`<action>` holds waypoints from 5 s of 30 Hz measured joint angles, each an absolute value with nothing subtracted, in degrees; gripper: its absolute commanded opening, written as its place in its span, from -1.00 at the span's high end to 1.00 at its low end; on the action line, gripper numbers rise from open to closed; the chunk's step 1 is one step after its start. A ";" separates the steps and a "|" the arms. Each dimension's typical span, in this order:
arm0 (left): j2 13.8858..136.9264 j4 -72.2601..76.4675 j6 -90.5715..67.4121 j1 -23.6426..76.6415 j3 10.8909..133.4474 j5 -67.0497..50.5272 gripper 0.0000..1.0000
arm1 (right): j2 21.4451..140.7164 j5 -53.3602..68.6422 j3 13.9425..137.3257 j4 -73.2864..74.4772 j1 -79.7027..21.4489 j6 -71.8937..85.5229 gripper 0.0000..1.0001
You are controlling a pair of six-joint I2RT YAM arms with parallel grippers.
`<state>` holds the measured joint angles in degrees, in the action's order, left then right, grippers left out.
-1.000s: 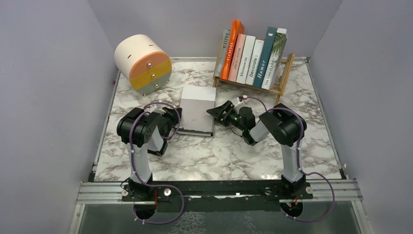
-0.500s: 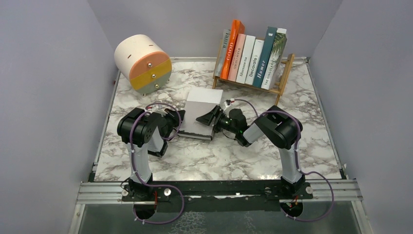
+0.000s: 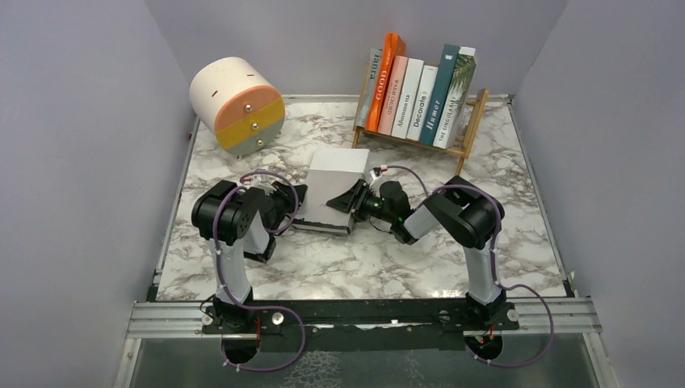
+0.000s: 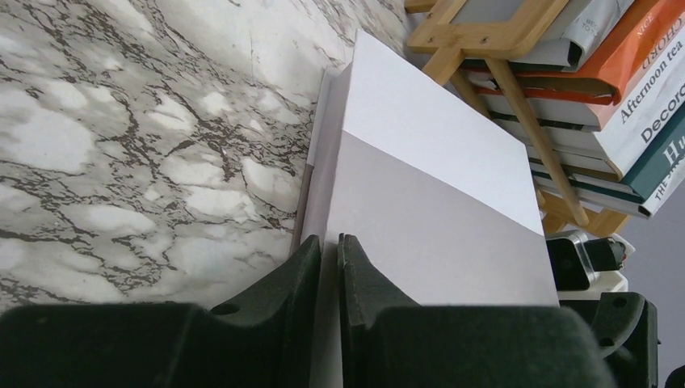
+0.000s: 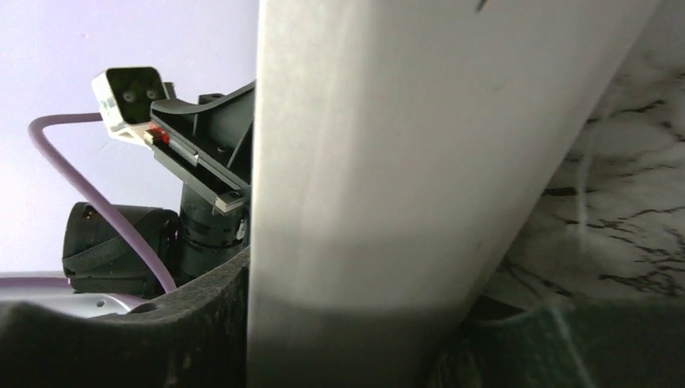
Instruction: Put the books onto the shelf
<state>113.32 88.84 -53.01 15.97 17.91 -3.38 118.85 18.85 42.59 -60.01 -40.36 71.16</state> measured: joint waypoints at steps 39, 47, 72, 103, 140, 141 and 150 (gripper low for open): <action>81.06 66.61 -49.67 7.68 15.33 -11.92 0.17 | 83.46 0.01 42.52 -31.00 -43.09 41.10 0.87; 71.61 42.83 -42.87 9.23 26.48 -9.37 0.07 | 73.91 -15.29 53.84 -13.67 -43.09 27.92 0.98; 67.66 8.91 -30.06 22.70 43.42 3.25 0.05 | 66.74 -55.57 76.40 10.00 -40.29 1.43 0.98; 73.36 7.99 -28.77 23.38 44.91 3.97 0.05 | 78.26 -36.34 72.01 13.19 -17.19 6.13 0.98; 76.20 8.03 -27.92 23.38 46.61 4.47 0.05 | 96.79 -23.77 69.43 -2.07 -7.03 8.38 0.98; 76.20 8.03 -27.88 23.38 46.65 4.54 0.05 | 97.23 -23.70 69.73 -2.17 -7.01 8.36 0.98; 77.01 8.01 -27.70 23.38 47.13 4.64 0.05 | 100.18 -23.11 72.12 -1.98 -6.39 8.86 0.30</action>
<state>77.01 8.01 -27.70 23.38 47.13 4.64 100.18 -23.11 72.12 -1.98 -6.39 8.86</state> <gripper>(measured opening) 0.473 0.343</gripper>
